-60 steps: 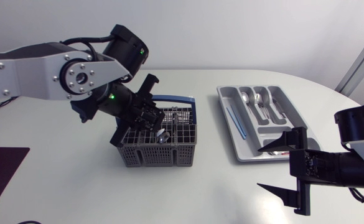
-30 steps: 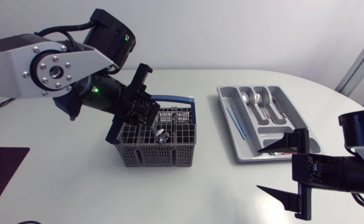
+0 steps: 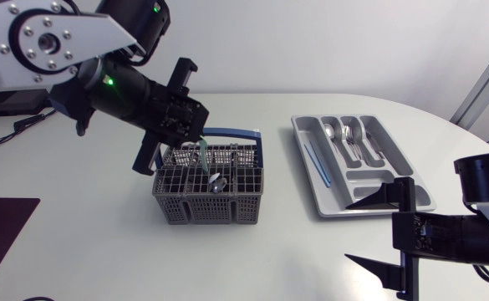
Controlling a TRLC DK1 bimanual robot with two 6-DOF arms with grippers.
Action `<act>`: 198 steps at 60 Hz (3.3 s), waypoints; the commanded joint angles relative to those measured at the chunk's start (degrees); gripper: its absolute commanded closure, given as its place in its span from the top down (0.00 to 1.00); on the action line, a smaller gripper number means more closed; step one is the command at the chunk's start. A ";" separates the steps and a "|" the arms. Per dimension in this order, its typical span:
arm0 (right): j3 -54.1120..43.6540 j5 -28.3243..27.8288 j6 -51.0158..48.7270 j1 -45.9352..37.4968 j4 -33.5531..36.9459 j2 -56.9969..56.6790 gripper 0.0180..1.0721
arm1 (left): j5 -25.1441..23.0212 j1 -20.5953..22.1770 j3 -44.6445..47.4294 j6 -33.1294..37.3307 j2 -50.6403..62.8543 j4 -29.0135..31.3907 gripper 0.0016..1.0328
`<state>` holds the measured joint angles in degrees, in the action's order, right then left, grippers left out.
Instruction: Unload the cutlery basket into the drawer organizer.
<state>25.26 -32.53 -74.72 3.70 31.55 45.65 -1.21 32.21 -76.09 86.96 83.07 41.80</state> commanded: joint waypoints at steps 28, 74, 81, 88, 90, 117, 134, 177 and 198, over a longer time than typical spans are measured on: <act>-1.09 0.37 2.74 1.30 1.41 -2.14 0.95 | -2.13 -0.57 -10.92 -2.67 2.19 9.53 0.03; 3.31 23.22 42.73 24.60 -21.18 -8.21 0.92 | -3.53 8.66 -11.18 -63.93 -2.65 6.01 0.03; 3.57 29.55 45.63 29.96 -24.87 -6.98 0.89 | -5.91 8.75 -8.98 -70.43 -2.65 2.67 0.03; 3.40 34.56 46.86 34.35 -28.83 -5.22 0.82 | -8.19 8.84 -6.79 -74.57 -1.59 -0.58 0.03; 3.22 35.79 46.94 35.58 -29.88 -4.78 0.80 | -8.89 8.84 -6.79 -75.62 -1.24 -1.11 0.03; 2.43 50.38 42.81 44.72 -49.22 6.12 0.51 | -15.93 7.70 -7.23 -86.61 3.33 -1.37 0.03; 2.69 52.31 40.88 45.95 -53.79 10.34 0.45 | -18.21 6.55 -6.87 -89.24 3.86 -2.16 0.03; 4.10 56.09 39.47 48.77 -56.86 13.59 0.18 | -19.00 6.73 -3.80 -90.74 3.42 -3.57 0.03; 4.01 56.44 39.21 49.29 -56.42 14.47 0.07 | -19.70 7.17 -3.09 -91.53 2.36 -3.66 0.03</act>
<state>27.70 22.85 -34.83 52.47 -24.21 59.42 -19.53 38.89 -80.66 -3.03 86.06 37.95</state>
